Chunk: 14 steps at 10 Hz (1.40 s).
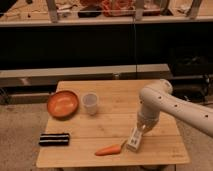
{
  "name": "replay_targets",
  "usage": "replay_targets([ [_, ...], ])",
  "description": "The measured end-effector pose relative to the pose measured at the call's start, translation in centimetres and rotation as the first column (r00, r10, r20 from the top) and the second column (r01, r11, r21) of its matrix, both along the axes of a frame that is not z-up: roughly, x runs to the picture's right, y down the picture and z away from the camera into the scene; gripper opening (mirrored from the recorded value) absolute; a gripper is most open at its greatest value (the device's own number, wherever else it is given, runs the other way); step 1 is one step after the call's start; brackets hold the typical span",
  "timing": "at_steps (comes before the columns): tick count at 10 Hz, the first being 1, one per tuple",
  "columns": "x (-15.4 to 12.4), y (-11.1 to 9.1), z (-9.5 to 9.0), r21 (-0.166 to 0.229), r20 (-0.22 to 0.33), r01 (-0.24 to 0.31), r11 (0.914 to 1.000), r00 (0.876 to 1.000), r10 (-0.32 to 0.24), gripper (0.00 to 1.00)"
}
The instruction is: Stand the bottle upright
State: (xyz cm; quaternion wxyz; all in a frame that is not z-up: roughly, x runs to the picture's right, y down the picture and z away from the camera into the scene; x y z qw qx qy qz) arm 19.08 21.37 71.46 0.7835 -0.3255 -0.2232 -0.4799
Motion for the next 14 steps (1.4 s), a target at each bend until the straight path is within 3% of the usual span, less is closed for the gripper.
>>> replay_targets([
  [2,-0.1,-0.2,1.0,0.02,0.055,0.041,0.999,0.998,-0.042,0.8],
  [7,0.5,-0.6,2.8,0.067,0.096,0.121,0.9905,0.987,-0.127,0.8],
  [10,0.7,0.1,4.8,0.104,0.091,0.125,0.9867,0.987,-0.135,0.8],
  [12,1.1,0.4,5.7,0.138,0.087,0.104,0.9849,0.989,-0.117,0.8],
  [14,1.4,1.1,6.7,0.145,0.093,0.075,0.9866,0.992,-0.089,0.8],
])
